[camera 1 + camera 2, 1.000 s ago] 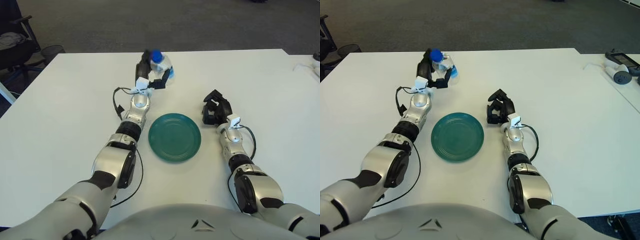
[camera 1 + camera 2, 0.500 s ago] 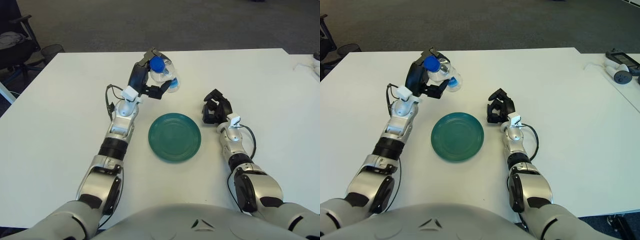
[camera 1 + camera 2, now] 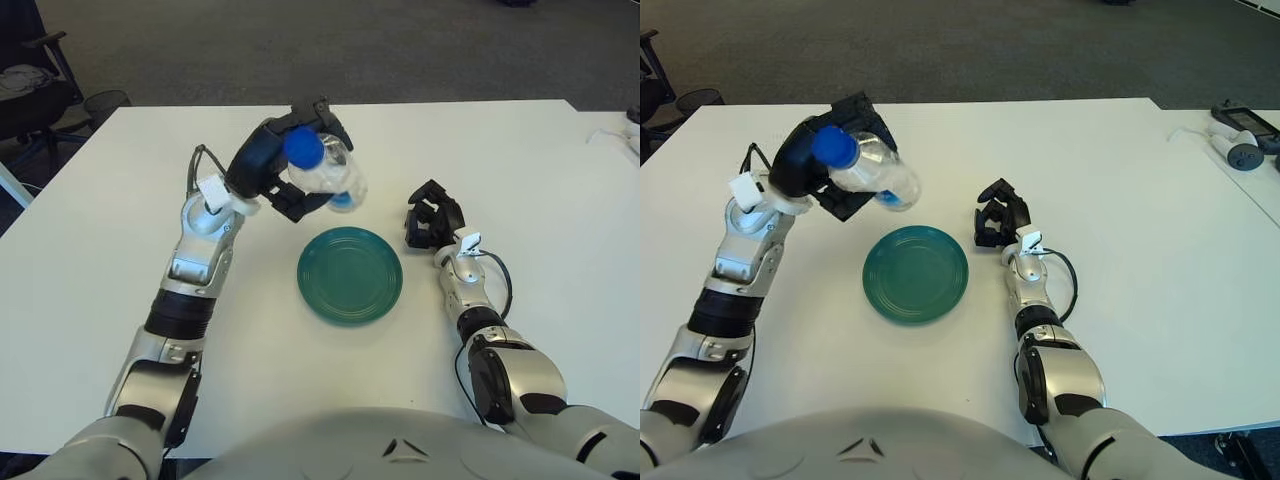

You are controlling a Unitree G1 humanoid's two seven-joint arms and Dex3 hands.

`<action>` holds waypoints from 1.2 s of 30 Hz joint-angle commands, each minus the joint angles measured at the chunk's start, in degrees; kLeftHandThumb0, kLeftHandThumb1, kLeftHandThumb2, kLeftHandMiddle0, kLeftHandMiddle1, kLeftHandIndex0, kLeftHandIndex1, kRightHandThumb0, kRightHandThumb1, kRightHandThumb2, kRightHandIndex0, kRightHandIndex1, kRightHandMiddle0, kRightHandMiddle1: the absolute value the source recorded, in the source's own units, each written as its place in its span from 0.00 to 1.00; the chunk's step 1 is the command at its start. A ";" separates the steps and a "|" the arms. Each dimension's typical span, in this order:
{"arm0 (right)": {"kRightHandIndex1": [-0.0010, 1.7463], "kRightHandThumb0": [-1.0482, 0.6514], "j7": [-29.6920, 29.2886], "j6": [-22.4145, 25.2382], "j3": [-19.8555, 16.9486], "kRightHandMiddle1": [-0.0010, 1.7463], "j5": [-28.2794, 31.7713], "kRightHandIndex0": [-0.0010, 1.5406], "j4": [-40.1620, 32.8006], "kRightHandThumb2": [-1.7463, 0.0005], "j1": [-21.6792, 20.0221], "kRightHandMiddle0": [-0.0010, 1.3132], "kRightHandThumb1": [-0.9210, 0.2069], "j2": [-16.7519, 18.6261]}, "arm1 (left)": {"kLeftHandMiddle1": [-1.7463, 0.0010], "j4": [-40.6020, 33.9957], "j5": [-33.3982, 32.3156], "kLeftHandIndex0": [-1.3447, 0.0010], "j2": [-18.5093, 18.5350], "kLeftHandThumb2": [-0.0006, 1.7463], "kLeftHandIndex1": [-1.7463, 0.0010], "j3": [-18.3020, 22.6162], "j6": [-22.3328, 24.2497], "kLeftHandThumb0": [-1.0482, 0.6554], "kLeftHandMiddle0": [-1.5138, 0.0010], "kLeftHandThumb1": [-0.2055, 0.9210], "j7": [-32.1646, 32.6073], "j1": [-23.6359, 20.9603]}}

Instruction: Put the bottle into the plate.

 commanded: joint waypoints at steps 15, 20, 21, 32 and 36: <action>0.99 0.61 -0.16 12.14 1.27 0.99 -0.11 0.46 11.83 0.18 13.14 0.33 0.62 3.69 | 0.00 -6.34 6.50 0.22 12.59 0.78 0.00 -2.61 9.58 0.59 0.19 0.38 -11.81 3.74; 1.00 0.61 0.46 12.64 0.83 0.97 0.33 0.47 11.98 0.17 12.86 0.37 0.65 3.65 | 0.00 -5.73 12.17 0.24 12.55 0.78 0.00 -3.77 7.11 0.59 0.20 0.38 -9.63 4.73; 1.00 0.61 0.32 12.66 0.82 0.96 0.31 0.47 12.00 0.17 12.83 0.37 0.65 3.65 | 0.00 -4.56 14.03 0.24 12.16 0.78 0.00 -4.57 6.05 0.59 0.20 0.38 -9.22 3.91; 1.00 0.61 -0.36 12.55 0.71 0.96 0.09 0.47 12.15 0.17 13.01 0.38 0.65 3.57 | 0.00 8.46 37.99 0.25 13.17 0.78 0.00 -8.88 -11.50 0.59 0.21 0.38 0.84 -3.69; 1.00 0.61 -0.24 12.50 0.71 0.95 0.11 0.47 12.12 0.18 13.14 0.38 0.64 3.59 | 0.00 13.43 43.07 0.26 13.33 0.79 0.00 -9.52 -15.46 0.59 0.22 0.37 4.86 -4.56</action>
